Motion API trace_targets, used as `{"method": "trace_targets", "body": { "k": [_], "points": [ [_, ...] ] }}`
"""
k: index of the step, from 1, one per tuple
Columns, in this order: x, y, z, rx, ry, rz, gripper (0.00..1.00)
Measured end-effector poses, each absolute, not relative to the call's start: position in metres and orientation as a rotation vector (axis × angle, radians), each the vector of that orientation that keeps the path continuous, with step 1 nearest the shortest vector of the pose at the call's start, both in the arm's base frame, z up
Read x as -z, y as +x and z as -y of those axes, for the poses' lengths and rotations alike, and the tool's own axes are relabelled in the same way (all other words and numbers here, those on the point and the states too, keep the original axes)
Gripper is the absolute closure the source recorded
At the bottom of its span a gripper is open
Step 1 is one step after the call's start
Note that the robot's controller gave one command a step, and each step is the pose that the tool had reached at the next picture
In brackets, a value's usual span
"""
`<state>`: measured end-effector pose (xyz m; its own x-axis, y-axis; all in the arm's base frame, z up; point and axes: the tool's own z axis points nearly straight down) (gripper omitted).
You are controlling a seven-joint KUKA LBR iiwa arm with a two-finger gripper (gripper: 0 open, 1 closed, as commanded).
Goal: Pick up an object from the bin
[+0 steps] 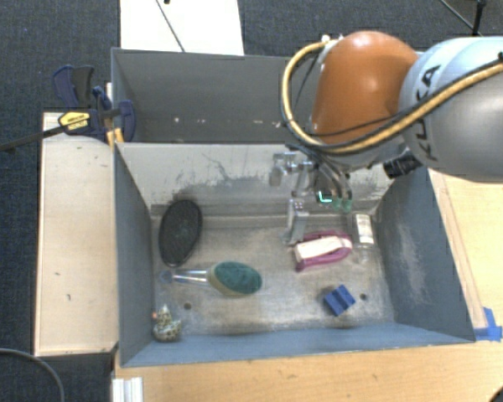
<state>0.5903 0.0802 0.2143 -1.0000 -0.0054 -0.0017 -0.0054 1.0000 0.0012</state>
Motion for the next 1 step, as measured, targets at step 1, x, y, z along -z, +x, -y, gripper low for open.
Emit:
{"method": "trace_targets", "body": {
  "k": [1],
  "points": [
    [-0.0658,0.5138,-0.1516,0.000,0.096,-3.149,0.00]
  ]
}}
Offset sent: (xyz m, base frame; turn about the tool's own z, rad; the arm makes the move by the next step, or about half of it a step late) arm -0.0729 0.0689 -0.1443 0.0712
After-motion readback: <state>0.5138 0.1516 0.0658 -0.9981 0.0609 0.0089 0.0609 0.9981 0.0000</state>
